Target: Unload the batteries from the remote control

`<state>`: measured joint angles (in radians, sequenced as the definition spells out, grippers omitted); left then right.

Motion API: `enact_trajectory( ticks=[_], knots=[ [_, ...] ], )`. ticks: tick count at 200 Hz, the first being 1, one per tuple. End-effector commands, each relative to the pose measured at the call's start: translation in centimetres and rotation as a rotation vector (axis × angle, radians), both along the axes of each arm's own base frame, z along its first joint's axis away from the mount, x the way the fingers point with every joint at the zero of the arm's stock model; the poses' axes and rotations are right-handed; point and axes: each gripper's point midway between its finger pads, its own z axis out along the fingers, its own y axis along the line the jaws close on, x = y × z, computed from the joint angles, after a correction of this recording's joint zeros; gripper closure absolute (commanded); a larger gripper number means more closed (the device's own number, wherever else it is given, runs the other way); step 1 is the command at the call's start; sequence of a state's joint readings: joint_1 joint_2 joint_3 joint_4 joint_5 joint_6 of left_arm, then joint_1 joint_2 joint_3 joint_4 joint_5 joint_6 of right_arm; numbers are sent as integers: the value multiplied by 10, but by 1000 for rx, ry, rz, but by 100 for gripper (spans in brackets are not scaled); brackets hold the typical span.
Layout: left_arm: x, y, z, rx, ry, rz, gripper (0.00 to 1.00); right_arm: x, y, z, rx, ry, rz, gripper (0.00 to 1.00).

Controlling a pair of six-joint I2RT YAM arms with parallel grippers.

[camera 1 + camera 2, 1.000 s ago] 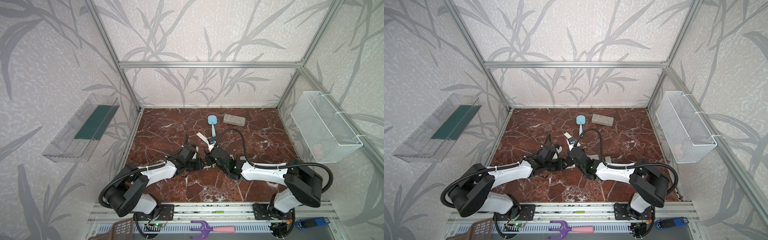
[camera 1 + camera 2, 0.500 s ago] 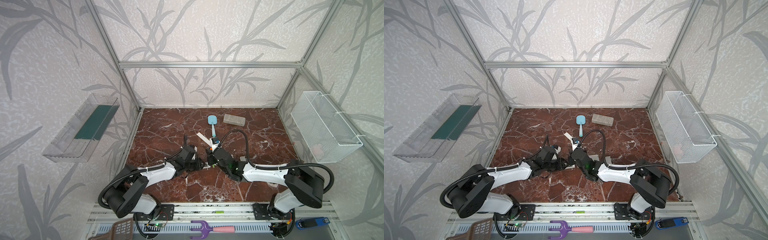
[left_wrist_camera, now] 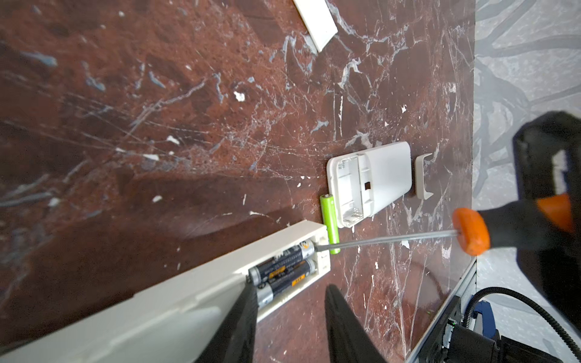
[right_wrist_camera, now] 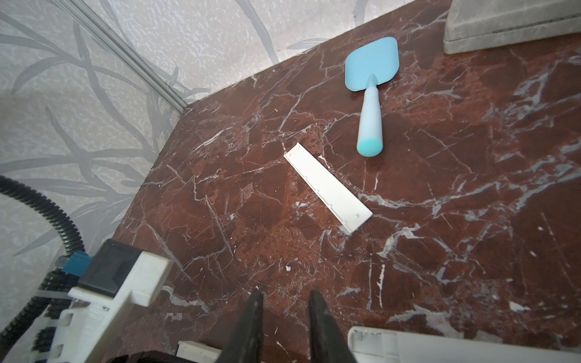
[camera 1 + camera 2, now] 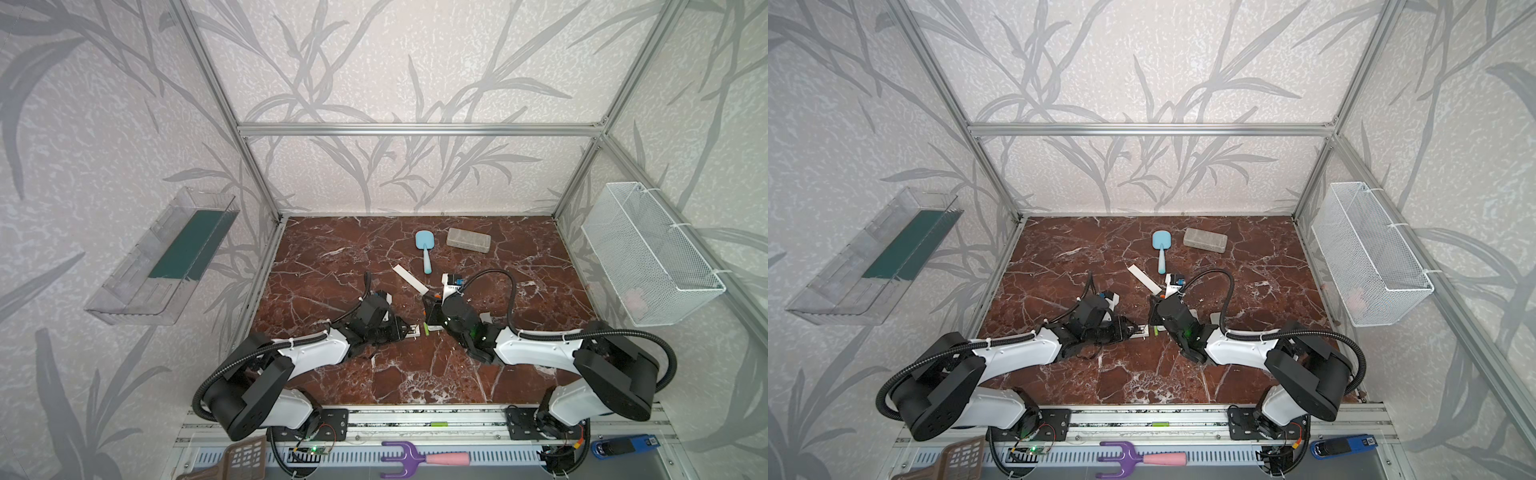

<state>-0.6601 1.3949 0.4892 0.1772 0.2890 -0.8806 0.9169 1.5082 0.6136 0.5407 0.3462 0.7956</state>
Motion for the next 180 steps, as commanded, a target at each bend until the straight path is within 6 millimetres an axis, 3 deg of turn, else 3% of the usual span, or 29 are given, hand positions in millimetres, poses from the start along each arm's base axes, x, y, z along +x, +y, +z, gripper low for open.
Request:
enact_trajectory(
  ticks=[1, 86, 180],
  knots=[
    [-38, 54, -64, 240, 187, 77, 60, -11, 1, -9, 67, 71, 17, 100],
    [-38, 53, -70, 235, 198, 77, 60, -4, -14, 4, 160, 67, -41, 100],
    [-38, 51, -72, 233, 203, 67, 60, -4, -17, 14, 107, 38, -26, 100]
  ],
)
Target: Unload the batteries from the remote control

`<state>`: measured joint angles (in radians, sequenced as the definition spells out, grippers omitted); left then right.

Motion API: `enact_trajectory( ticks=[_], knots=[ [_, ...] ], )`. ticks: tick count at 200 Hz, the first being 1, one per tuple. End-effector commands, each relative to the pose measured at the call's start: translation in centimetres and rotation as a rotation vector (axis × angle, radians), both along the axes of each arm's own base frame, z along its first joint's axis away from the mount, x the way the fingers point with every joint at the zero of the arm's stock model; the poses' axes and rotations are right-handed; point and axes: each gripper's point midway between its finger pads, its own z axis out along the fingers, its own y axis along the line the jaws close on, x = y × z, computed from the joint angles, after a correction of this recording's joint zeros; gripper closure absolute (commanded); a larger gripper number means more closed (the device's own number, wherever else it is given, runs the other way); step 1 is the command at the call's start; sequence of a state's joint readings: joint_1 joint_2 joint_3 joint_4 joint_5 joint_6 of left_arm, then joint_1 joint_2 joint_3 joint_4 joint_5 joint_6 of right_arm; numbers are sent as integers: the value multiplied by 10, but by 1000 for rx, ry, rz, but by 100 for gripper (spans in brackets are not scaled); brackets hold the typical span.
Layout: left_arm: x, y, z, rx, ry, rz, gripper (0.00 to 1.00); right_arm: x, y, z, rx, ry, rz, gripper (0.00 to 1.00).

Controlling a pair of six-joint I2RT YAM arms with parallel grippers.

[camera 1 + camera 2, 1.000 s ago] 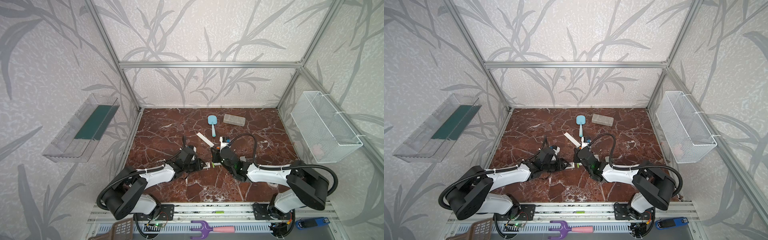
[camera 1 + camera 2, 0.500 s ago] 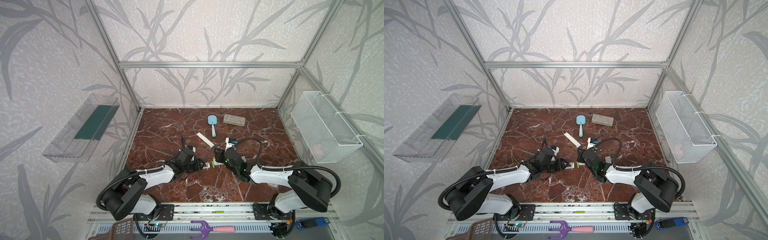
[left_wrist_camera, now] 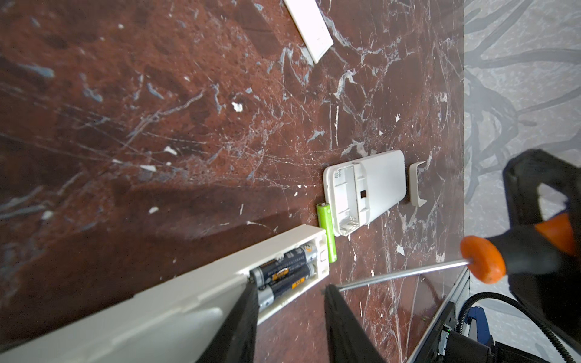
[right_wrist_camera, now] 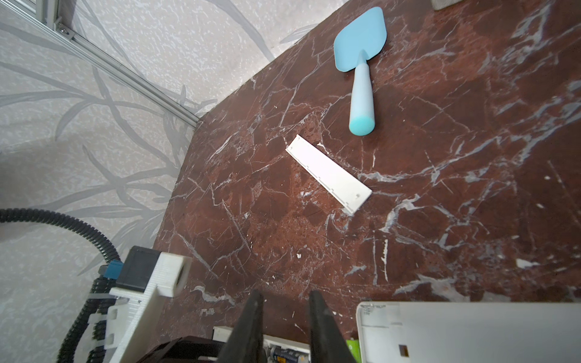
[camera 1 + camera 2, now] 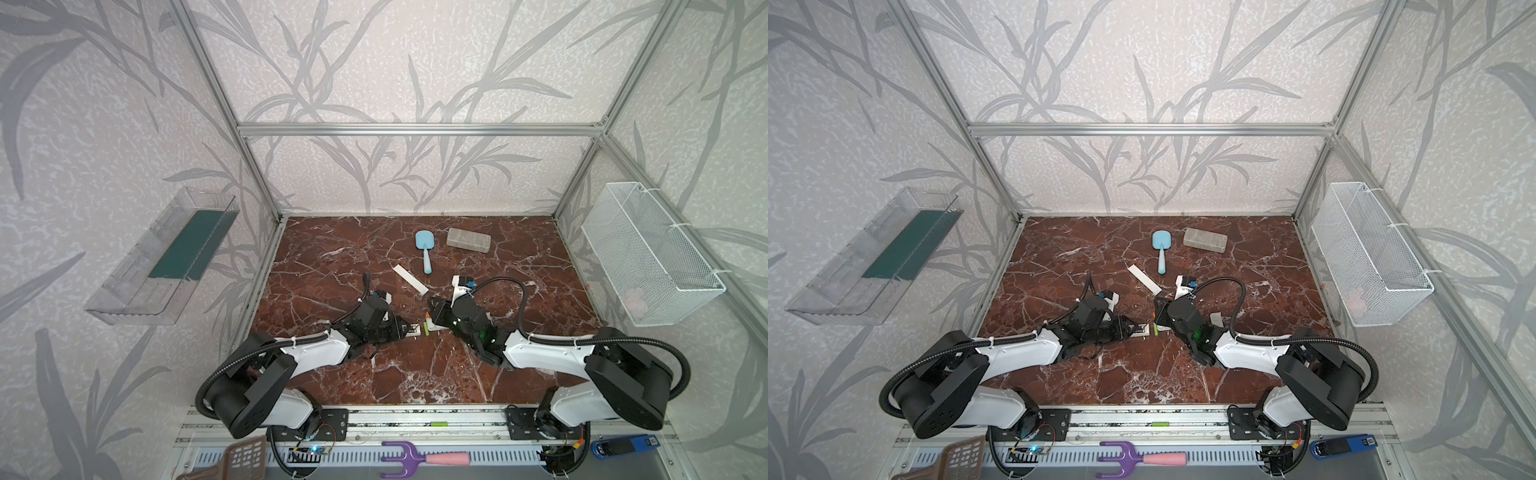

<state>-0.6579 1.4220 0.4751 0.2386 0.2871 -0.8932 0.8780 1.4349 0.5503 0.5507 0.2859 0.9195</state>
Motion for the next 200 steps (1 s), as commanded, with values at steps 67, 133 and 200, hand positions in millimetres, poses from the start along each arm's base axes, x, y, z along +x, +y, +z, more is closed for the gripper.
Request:
enact_trajectory(
  ticks=[67, 133, 200],
  knots=[
    [-44, 54, -71, 250, 220, 55, 61, 3, 5, 25, -138, -107, 38, 100],
    [-45, 52, -72, 246, 228, 49, 61, 7, 13, 26, -181, -138, 49, 100],
    [-45, 53, -73, 249, 229, 48, 61, 11, 20, 28, -217, -167, 66, 100]
  ],
)
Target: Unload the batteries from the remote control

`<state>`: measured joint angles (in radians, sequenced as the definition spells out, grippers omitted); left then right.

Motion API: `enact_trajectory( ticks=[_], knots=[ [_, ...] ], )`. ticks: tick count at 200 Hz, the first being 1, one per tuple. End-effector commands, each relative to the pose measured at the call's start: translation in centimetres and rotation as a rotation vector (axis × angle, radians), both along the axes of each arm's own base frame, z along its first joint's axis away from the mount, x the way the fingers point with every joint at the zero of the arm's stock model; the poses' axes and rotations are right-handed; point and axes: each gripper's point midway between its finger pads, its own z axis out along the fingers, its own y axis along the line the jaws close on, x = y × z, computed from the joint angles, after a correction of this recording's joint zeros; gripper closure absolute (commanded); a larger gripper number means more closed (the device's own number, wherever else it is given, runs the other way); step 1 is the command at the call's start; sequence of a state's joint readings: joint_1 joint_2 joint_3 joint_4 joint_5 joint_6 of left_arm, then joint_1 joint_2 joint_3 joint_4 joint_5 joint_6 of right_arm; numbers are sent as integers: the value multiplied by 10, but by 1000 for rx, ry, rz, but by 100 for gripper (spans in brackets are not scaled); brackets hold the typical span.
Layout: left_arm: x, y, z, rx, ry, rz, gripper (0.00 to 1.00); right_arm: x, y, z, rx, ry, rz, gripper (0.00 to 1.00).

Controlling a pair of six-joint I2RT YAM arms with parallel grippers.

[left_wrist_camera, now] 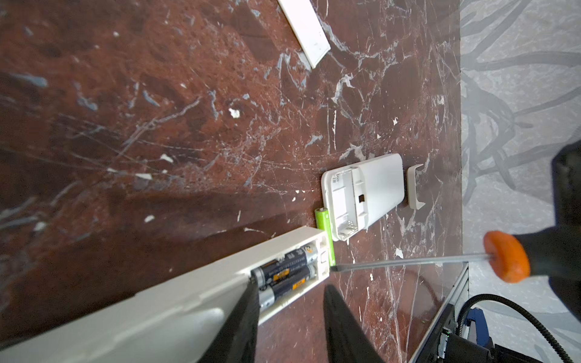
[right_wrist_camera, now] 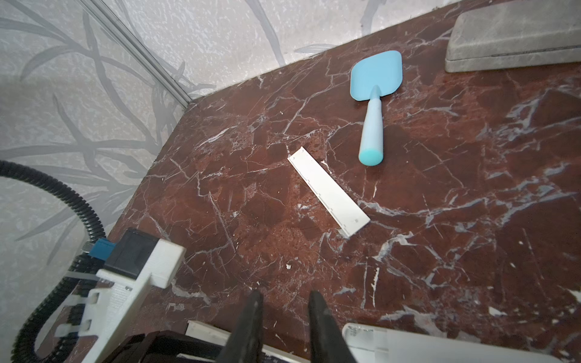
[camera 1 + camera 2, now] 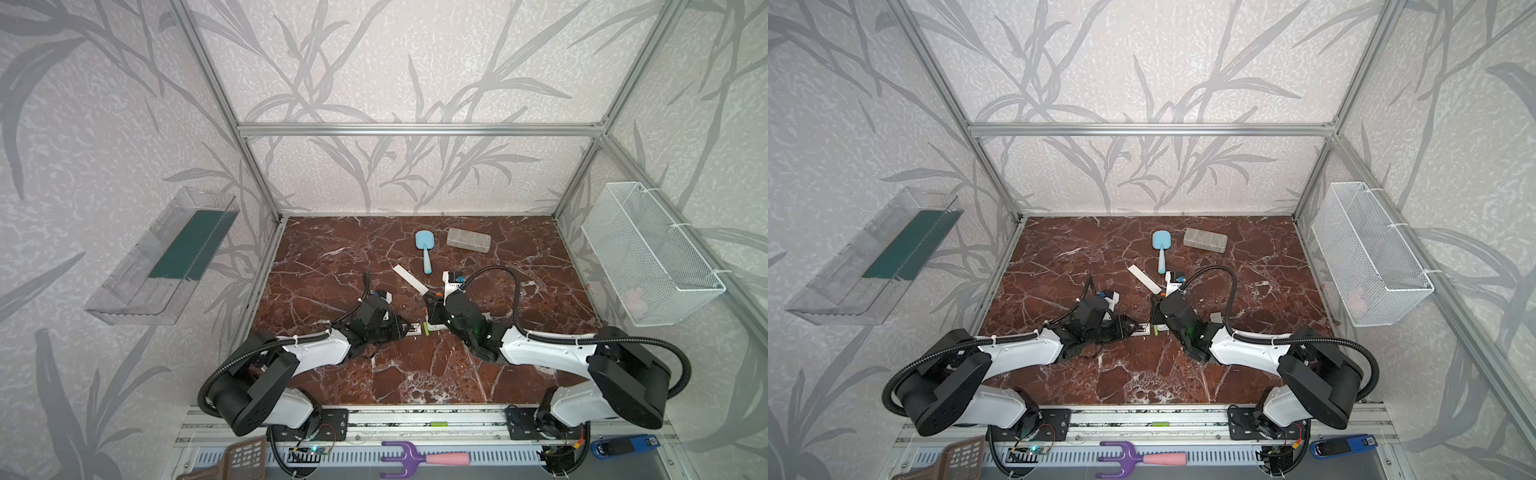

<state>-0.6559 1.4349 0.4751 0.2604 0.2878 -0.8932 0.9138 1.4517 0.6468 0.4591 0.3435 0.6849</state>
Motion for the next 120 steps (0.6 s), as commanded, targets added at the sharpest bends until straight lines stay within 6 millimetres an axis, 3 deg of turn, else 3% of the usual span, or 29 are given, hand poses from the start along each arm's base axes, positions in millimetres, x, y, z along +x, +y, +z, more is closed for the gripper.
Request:
enact_trajectory(
  ticks=[1, 120],
  knots=[
    [-47, 54, -73, 254, 235, 47, 61, 6, 7, 12, -8, -43, -4, 100],
    [-47, 54, -73, 255, 233, 45, 61, 5, 15, 3, -99, -69, 27, 100]
  ],
)
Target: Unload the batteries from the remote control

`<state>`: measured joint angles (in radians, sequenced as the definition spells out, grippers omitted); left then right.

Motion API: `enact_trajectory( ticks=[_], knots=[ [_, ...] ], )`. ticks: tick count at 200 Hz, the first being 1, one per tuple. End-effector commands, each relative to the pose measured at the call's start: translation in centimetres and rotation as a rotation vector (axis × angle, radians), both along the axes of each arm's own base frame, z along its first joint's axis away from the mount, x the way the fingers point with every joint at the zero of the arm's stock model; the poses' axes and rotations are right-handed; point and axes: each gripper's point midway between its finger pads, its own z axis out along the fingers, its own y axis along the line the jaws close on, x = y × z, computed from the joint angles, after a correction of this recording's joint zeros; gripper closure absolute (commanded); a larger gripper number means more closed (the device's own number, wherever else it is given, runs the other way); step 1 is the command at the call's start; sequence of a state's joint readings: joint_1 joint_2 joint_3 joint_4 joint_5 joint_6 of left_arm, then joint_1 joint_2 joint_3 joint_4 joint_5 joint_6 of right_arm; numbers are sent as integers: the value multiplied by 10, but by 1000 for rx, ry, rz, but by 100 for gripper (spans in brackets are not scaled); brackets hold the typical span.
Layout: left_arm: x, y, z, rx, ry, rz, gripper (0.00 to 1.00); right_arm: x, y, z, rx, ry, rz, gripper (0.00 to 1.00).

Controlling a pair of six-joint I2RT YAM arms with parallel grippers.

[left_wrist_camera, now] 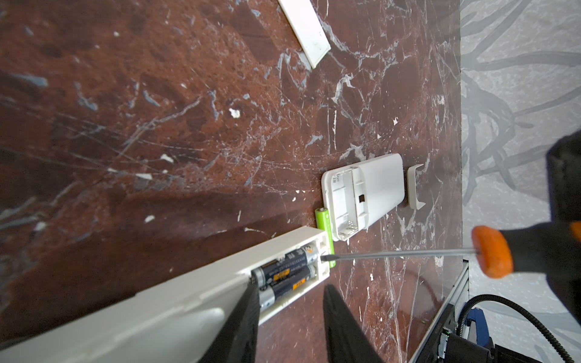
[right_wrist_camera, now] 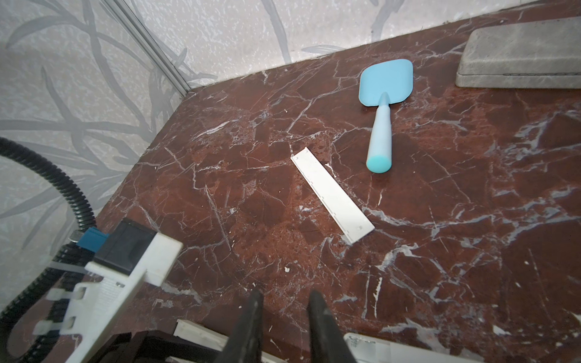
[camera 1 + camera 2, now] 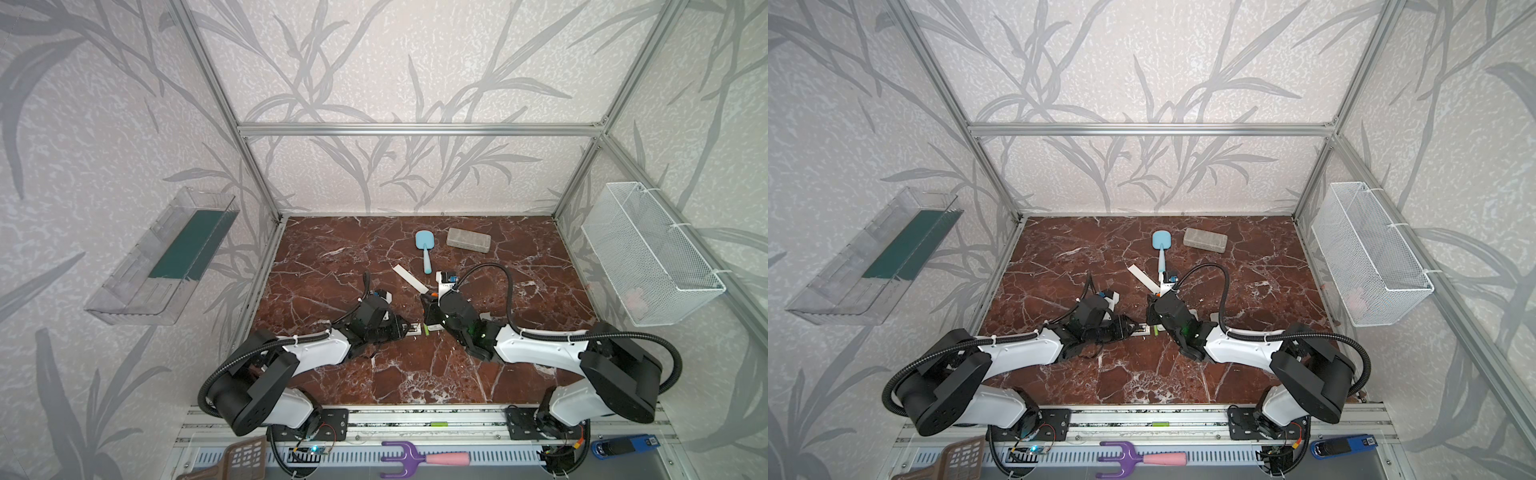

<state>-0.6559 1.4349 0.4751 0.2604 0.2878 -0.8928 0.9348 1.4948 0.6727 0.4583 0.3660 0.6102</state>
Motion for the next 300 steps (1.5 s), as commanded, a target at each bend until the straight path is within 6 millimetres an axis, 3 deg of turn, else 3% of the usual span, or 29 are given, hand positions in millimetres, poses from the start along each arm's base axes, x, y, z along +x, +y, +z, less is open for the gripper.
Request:
enact_trajectory(
  ticks=[1, 65, 150, 153, 165, 191, 251, 300],
  knots=[
    [-47, 54, -72, 254, 234, 45, 61, 5, 6, 9, -20, -38, -1, 100],
    [-48, 54, -72, 258, 235, 42, 61, 3, 15, 1, -60, -23, 25, 100],
    [-49, 56, -75, 266, 242, 44, 62, -11, 35, -31, -355, 96, 117, 100],
    [-49, 56, -75, 268, 243, 44, 62, -20, 42, -32, -364, 93, 142, 100],
    [-50, 57, -75, 268, 243, 45, 62, -23, 45, -34, -388, 92, 148, 100],
    [-50, 58, -76, 269, 242, 50, 61, -24, 44, -36, -355, 104, 122, 100],
    [-51, 58, -78, 262, 243, 55, 62, -14, 33, 2, -144, -20, 34, 100],
    [-53, 58, -83, 252, 252, 59, 62, -8, 19, 15, -14, -111, -55, 100]
  ],
)
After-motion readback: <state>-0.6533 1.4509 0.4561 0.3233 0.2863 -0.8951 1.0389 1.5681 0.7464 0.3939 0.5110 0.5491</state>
